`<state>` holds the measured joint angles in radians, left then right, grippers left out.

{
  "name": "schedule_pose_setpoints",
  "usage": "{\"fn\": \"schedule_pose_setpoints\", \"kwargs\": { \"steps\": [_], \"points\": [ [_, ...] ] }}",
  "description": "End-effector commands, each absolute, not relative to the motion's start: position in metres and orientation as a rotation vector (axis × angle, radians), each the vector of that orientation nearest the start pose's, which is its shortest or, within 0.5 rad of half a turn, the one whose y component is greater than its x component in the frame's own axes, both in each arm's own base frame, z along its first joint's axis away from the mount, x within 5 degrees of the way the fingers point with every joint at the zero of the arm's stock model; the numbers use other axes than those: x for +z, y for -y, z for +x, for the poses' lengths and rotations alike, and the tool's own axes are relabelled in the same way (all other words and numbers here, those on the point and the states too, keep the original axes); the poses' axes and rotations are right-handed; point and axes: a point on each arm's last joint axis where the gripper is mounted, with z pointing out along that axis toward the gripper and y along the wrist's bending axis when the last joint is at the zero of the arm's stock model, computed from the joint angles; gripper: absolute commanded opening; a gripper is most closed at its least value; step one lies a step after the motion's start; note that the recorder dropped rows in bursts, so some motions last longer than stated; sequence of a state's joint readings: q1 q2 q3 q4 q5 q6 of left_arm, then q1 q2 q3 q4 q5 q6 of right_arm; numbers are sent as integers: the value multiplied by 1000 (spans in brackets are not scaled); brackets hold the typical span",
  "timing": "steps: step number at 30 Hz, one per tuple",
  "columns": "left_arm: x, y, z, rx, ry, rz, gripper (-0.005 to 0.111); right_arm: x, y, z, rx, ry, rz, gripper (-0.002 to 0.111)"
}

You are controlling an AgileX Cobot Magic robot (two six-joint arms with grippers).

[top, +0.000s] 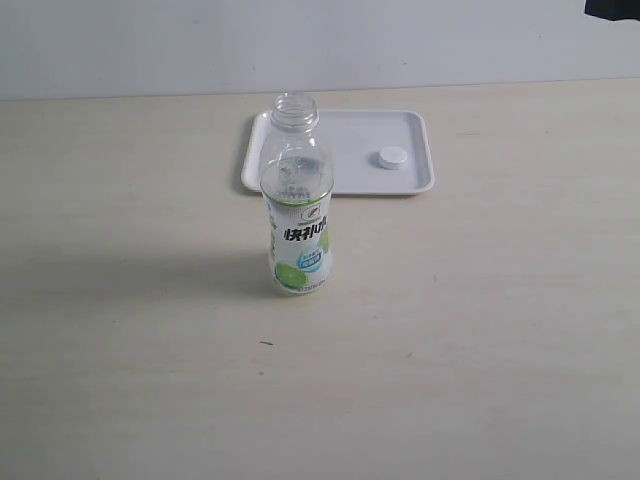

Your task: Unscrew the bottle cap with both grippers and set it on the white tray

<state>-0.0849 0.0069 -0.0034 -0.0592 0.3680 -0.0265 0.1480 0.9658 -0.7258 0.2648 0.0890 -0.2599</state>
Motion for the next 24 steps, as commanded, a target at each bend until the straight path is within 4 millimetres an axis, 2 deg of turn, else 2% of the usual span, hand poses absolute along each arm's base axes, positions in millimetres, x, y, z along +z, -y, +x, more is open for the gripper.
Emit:
{"fn": "schedule_pose_setpoints", "kwargs": {
  "steps": [1,13,16,19,24],
  "points": [
    [181,7,53,-140,-1840,14,0,340,-32,208,120,-1794,-148,0],
    [181,7,53,-142,-1840,12,0,339,-32,208,106,-1798,-167,0],
    [181,7,53,-142,-1840,12,0,318,-32,202,75,-1895,-225,0],
    [181,7,53,-142,-1840,12,0,297,-16,164,40,-1851,-140,0],
    [181,7,53,-142,-1840,12,0,271,3,115,-58,-1725,-20,0]
  ]
}}
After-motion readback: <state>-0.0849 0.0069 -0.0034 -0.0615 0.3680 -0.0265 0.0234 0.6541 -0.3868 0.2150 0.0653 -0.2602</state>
